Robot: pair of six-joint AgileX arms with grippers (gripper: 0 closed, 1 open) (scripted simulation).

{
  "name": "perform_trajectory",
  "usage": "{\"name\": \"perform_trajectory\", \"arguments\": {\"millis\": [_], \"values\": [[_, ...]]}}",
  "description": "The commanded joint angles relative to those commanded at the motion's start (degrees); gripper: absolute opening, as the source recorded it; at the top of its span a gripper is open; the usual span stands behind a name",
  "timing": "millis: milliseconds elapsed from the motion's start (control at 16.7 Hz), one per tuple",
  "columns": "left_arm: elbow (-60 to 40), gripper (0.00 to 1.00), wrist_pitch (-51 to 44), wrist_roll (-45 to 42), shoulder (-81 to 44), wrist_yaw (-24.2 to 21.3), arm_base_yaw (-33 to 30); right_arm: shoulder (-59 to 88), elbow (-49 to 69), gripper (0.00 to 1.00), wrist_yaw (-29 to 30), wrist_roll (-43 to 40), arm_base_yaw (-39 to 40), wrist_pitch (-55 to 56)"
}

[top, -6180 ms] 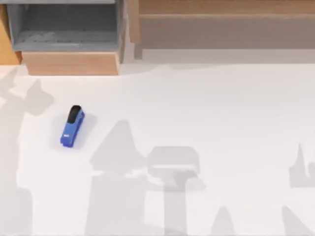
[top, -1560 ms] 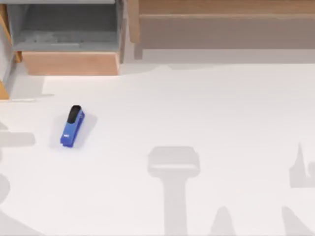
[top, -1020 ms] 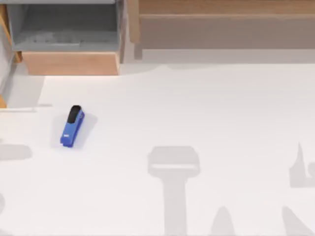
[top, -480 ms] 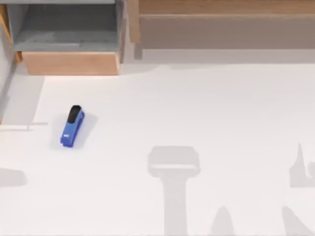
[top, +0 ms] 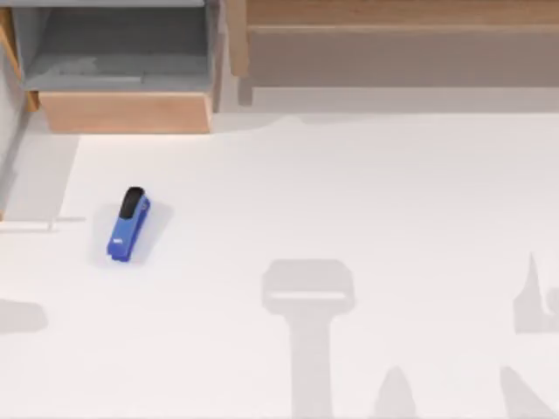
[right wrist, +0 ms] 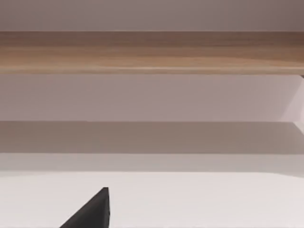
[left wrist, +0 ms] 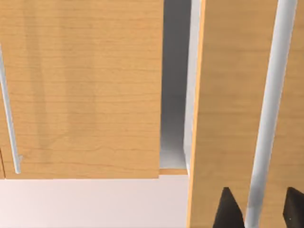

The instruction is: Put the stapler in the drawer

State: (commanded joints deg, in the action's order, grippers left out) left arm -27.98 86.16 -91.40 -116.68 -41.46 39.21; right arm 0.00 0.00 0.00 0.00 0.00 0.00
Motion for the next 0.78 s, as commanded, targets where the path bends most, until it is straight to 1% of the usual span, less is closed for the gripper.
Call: {"name": "perform_trajectory", "arguments": {"millis": [360,420,780], "values": [[0.0,0.98,0.0,0.0,0.0,0.0,0.0,0.0,0.0,1.0,0.0,0.0,0.0,0.0],[0.0,1.0,0.0,0.0,0.0,0.0,0.0,0.0,0.0,1.0,0.0,0.0,0.0,0.0],[0.0,1.0,0.0,0.0,0.0,0.0,0.0,0.0,0.0,1.0,0.0,0.0,0.0,0.0]]}}
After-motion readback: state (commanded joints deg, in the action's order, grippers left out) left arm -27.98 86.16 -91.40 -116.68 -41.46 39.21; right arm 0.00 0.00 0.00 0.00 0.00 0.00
